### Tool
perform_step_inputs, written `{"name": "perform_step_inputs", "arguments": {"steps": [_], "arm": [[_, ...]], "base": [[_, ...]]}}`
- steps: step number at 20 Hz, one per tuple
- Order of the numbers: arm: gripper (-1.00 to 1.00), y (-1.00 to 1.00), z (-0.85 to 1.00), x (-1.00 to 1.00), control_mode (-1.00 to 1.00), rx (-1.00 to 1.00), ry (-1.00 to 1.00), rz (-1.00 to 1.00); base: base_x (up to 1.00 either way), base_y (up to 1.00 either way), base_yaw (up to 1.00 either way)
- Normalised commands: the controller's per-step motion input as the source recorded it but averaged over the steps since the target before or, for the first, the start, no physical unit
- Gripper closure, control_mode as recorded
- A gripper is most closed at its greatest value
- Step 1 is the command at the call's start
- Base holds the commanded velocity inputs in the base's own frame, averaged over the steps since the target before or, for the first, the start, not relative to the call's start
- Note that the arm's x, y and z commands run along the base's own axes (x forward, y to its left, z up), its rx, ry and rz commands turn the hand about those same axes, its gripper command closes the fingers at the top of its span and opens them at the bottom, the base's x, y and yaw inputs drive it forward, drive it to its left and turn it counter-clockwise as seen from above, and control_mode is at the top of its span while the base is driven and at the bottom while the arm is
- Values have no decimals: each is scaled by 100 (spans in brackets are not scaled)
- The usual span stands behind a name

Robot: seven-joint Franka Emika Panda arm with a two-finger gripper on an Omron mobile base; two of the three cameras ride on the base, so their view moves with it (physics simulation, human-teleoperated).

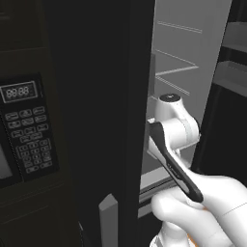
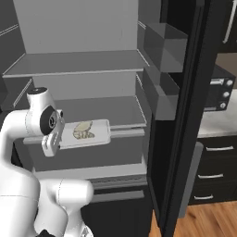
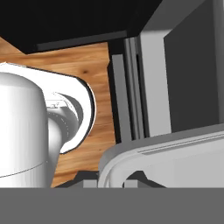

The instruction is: Place two dumplings into each of the tupperware containers and then place the containers in the fridge.

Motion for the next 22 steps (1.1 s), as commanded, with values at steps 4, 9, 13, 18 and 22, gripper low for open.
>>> {"name": "perform_step_inputs", "arguments": {"steps": [4,9,13,18,22], "arm": [[100,0,0,0,100,0,0,0],[100,-1,0,24,-100,0,-8,24],[100,-13,0,30,-100,0,-9,27],[100,-12,-4,41,-100,0,-12,22],[100,-1,-9,54,-100,-1,-2,12]], "base": [[16,0,16],[0,0,0],[0,0,0],[0,0,0],[0,0,0]]}}
